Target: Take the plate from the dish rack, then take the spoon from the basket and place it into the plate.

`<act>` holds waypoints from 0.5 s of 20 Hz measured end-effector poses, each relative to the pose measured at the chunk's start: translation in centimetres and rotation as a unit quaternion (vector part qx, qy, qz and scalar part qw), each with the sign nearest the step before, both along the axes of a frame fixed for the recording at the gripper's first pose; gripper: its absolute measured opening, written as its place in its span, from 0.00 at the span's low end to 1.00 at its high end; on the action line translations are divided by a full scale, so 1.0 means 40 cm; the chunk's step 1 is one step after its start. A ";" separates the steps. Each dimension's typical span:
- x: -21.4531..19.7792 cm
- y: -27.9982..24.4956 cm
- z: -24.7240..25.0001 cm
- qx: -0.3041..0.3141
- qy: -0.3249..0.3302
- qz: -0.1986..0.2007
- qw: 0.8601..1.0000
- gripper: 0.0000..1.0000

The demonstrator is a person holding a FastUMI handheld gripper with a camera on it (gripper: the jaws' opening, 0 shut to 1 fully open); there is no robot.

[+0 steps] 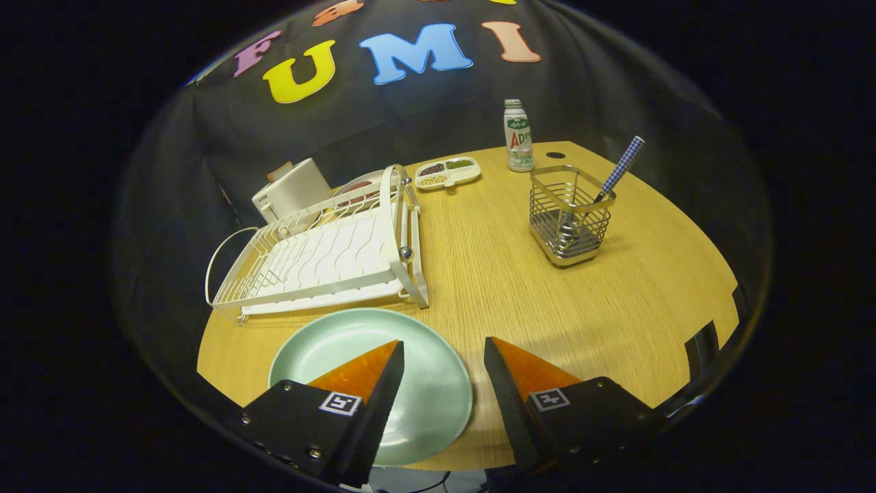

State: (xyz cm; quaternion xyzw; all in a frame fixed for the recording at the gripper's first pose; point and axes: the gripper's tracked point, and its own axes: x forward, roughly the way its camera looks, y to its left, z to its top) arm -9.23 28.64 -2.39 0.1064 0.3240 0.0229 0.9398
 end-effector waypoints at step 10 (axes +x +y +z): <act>0.098 -0.203 0.195 -0.018 -0.100 -0.129 0.986 0.75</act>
